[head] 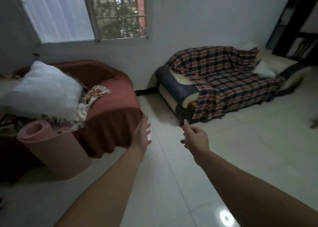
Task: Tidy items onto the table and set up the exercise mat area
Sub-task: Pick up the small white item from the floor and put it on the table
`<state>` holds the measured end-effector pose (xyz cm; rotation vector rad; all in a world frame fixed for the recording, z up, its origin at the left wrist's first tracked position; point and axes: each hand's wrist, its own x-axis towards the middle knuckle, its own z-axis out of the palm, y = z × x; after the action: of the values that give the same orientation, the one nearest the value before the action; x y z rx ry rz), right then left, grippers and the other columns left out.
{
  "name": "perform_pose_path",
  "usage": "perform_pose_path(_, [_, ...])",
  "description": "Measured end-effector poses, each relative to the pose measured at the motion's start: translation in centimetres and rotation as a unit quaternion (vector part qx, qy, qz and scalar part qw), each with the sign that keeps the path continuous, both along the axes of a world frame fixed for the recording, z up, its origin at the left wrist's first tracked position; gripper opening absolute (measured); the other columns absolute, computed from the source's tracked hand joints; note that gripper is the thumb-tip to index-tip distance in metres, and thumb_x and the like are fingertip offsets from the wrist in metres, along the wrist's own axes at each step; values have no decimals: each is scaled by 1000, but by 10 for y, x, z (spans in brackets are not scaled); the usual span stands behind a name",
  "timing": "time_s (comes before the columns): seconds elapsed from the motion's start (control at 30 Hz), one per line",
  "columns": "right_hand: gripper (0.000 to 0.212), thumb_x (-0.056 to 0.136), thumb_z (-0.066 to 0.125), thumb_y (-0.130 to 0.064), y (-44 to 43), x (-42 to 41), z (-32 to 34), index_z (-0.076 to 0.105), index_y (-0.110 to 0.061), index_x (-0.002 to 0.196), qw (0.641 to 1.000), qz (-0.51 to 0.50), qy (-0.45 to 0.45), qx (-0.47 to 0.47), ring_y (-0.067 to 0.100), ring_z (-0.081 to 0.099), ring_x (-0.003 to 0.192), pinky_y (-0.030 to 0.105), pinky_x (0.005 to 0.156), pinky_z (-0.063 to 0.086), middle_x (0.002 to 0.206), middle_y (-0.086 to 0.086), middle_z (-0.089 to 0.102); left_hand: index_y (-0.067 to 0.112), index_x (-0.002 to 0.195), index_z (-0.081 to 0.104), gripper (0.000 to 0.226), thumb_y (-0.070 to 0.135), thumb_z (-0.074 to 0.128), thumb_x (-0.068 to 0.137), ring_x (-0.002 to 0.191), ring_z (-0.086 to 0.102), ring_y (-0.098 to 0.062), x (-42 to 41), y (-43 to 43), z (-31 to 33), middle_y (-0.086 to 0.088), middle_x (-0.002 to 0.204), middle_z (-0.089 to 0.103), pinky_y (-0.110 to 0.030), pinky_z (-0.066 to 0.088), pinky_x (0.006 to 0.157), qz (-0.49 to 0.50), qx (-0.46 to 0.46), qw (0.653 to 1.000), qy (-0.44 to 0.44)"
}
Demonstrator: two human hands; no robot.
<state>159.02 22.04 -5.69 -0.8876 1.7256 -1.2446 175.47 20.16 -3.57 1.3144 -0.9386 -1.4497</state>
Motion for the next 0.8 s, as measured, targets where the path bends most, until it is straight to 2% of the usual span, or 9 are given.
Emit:
perform_pose_path(0.27, [27, 93, 57, -35, 102, -213, 9, 64, -9, 96, 979, -200, -44, 1, 20, 70, 77, 38, 71, 54, 88, 6, 66, 29, 150, 31, 62, 60, 27, 97, 140, 34, -26, -213, 52, 12, -3, 154, 35, -51, 31, 112, -192, -27, 981, -22])
perform_pose_path(0.43, [28, 94, 57, -37, 146, -307, 11, 64, -11, 94, 952, -298, -69, -8, 19, 69, 75, 37, 71, 53, 89, 4, 65, 30, 149, 32, 62, 62, 26, 96, 139, 35, -26, -325, 62, 15, -3, 154, 35, -53, 31, 112, -275, -37, 961, -21])
perform_pose_path(0.57, [28, 94, 57, -38, 164, -373, 6, 63, -11, 91, 922, -373, -103, -17, 19, 69, 74, 37, 74, 55, 90, 3, 63, 28, 148, 34, 63, 62, 28, 96, 137, 38, -25, -408, 63, 8, -3, 153, 38, -52, 33, 111, -339, -27, 940, -21])
perform_pose_path(0.67, [21, 93, 56, -33, 161, -420, 6, 59, -12, 88, 885, -430, -176, -23, 20, 70, 78, 35, 71, 53, 90, 4, 62, 28, 148, 35, 63, 62, 29, 95, 137, 39, -24, -466, 53, 3, -3, 152, 39, -51, 34, 110, -378, -22, 926, -12])
perform_pose_path(0.8, [29, 94, 55, -34, 142, -477, 5, 62, -8, 107, 851, -482, -208, -27, 19, 70, 81, 30, 62, 52, 104, 6, 66, 28, 148, 36, 64, 63, 29, 95, 137, 39, -24, -537, 20, -2, -2, 151, 39, -52, 34, 110, -427, -13, 904, -6])
